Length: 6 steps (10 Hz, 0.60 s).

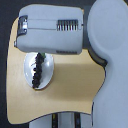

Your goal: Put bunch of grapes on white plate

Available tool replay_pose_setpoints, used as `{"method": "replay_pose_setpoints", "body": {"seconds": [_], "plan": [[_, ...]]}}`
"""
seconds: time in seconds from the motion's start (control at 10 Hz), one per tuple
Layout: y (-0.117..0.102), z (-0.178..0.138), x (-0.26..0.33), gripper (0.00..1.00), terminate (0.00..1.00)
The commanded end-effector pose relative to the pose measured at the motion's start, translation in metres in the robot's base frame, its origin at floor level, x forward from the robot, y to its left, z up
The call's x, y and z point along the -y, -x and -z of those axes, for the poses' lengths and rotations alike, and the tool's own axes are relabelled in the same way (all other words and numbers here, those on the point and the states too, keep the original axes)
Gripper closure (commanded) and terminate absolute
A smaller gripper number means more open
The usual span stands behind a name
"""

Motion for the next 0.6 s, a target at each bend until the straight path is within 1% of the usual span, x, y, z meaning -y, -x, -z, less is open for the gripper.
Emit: {"method": "replay_pose_setpoints", "body": {"seconds": [0.0, 0.1, 0.3, 0.5], "plan": [[-0.008, -0.060, 0.056, 0.00, 0.00], [-0.007, -0.069, 0.089, 0.00, 0.00], [0.005, -0.080, 0.156, 0.00, 0.00], [0.015, -0.084, 0.223, 0.00, 0.00]]}}
